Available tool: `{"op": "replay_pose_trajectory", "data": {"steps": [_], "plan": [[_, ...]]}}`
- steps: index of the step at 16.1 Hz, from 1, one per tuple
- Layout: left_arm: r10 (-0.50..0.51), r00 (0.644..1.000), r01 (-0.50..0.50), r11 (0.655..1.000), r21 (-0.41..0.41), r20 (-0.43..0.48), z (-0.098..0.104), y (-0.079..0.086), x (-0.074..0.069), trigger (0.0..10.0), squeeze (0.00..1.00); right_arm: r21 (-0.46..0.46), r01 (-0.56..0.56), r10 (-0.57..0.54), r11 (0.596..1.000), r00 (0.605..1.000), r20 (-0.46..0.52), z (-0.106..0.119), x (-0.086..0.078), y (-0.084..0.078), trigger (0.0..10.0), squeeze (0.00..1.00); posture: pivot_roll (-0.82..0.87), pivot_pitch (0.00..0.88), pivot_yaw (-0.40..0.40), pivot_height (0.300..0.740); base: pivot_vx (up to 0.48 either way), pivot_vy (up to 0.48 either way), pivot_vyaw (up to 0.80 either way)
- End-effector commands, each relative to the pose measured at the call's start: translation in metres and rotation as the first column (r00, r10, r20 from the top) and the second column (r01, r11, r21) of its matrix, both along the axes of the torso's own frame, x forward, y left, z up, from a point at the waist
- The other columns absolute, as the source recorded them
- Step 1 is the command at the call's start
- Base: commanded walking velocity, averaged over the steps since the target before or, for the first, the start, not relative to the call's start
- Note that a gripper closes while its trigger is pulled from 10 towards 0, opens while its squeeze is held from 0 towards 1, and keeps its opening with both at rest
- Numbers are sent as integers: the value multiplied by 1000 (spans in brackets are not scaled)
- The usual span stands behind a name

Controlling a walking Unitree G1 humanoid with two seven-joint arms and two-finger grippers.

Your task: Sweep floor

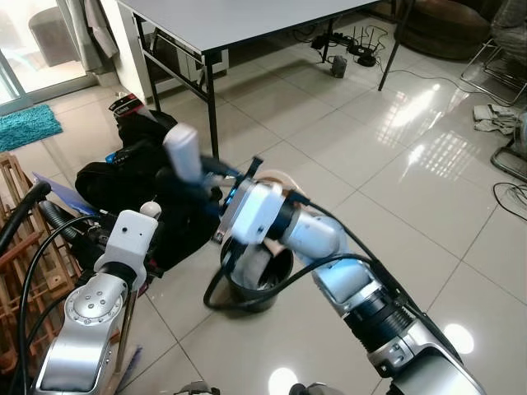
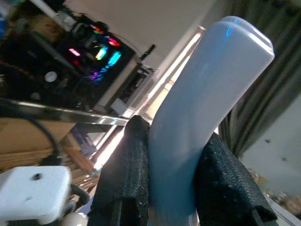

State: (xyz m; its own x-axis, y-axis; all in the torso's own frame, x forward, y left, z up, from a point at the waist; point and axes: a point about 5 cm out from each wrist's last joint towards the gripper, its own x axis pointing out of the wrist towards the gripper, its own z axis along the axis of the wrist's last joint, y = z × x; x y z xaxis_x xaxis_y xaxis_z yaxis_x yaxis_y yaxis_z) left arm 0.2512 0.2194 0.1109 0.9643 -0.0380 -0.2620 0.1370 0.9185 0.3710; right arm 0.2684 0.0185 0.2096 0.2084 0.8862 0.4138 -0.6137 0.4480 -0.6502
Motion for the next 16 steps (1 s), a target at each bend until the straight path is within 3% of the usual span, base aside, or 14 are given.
{"op": "replay_pose_trajectory", "data": {"steps": [1, 4, 5, 6, 7, 8, 10, 11, 13, 16], "plan": [[-10, 1000, 10, 1000, 17, 12, 4, -2, 2, 10000, 0, -12, -3, 4, 1000, 998, 64, 4, -3, -2, 10000, 0, 98, 79, -21, 740, 0, 0, 0], [-24, 1000, 24, 1000, 2, 17, 2, -6, 3, 10000, 0, 92, 237, -245, 967, 965, 91, 36, 30, -40, 10000, 0, 86, 74, -28, 740, 0, 0, 0], [-37, 999, 37, 999, -8, 13, 0, -9, 4, 10000, 0, 172, 348, -362, 922, 930, 57, 54, 44, -66, 10000, 0, 77, 70, -28, 740, 0, 0, 0], [-44, 999, 45, 999, -13, 11, -1, -11, 4, 10000, 0, 211, 406, -422, 889, 906, 37, 62, 50, -82, 10000, 0, 70, 70, -28, 740, 0, 0, 0], [-52, 999, 53, 998, -23, 8, -3, -15, 4, 10000, 0, 260, 517, -531, 815, 847, -20, 71, 58, -112, 10000, 0, 65, 68, -30, 740, 0, 0, 0], [-56, 998, 56, 998, -24, 6, -4, -17, 4, 10000, 0, 278, 581, -586, 765, 807, -74, 71, 61, -129, 10000, 0, 61, 68, -32, 740, 0, 0, 0], [-57, 998, 57, 997, -51, 10, -5, -21, 4, 10000, 0, 280, 756, -704, 591, 654, -279, 57, 65, -178, 10000, 0, 52, 68, -40, 740, 0, 0, 0], [-56, 998, 56, 997, -61, 13, -5, -22, 4, 10000, 0, 266, 780, -720, 566, 625, -302, 53, 64, -186, 10000, 0, 52, 68, -40, 740, 0, 0, 0], [-72, 997, 76, 992, -101, 41, 0, -29, 7, 10000, 0, 267, 855, -759, 444, 517, -395, 29, 49, -223, 10000, 0, 36, 71, -41, 740, 0, 0, 0], [-113, 991, 121, 986, -112, 71, 9, -39, 13, 10000, 0, 239, 895, -768, 377, 446, -460, 11, 37, -233, 10000, 0, 37, 72, -43, 740, 0, 0, 0]]}}
